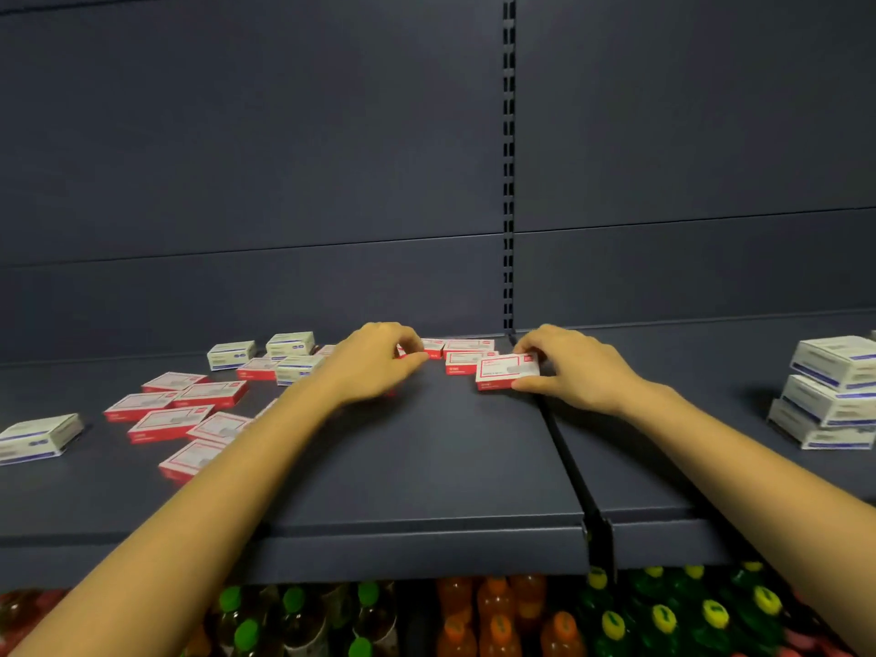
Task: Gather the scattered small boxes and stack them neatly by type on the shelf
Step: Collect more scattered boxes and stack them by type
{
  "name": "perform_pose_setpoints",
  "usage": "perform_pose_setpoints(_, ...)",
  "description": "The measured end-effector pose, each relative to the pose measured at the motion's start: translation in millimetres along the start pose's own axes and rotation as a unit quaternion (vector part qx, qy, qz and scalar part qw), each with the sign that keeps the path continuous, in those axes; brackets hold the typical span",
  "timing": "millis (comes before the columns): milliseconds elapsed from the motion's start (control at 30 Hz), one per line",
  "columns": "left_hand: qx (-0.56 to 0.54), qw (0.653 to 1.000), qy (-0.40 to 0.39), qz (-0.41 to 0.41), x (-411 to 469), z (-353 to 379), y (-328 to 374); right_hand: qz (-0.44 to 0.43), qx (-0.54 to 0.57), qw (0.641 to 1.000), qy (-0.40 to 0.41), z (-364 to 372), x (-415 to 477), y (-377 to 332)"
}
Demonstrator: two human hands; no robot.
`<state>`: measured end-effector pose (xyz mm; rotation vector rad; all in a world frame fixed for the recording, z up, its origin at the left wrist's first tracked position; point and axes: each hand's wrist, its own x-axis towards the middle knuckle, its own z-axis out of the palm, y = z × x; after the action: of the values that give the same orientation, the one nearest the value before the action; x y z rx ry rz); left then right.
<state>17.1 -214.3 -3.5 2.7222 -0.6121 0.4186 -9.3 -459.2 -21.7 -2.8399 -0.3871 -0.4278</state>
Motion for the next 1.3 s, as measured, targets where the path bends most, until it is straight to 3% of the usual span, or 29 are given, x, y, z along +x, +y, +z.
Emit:
perform_pose_setpoints(100,-0.033,0.999,-0.036,0.011,23.6,13.2,9.0,0.006,-0.005,1.0,0.025,-10.7,-12.3,3.9)
perform_pose_setpoints(300,0.012,0.994,-0.105,0.022,55.1,34.3,14.6,0.015,-0.015,0.999,0.048,-25.4,-31.7,9.1)
perform_pose_setpoints(733,0.058,0.983,-0.173,0.027,74.6,48.5,11.1,0.033,-0.007,0.998,0.056,-36.3,-50.5,16.4)
perform_pose_setpoints(900,0.133,0.985,-0.099,0.051,60.6,34.4,18.7,0.025,0.029,0.997,0.073,-47.1,-62.3,20.1)
perform_pose_setpoints(1100,0.047,0.996,0.031,0.063,37.5,-14.1,68.8,-0.014,0.048,0.992,0.114,-84.9,-92.7,32.7)
perform_pose_setpoints(1300,-0.03,0.989,0.059,0.13,14.9,-35.7,173.7,-0.002,0.043,0.99,0.133,-134.4,-151.3,83.2)
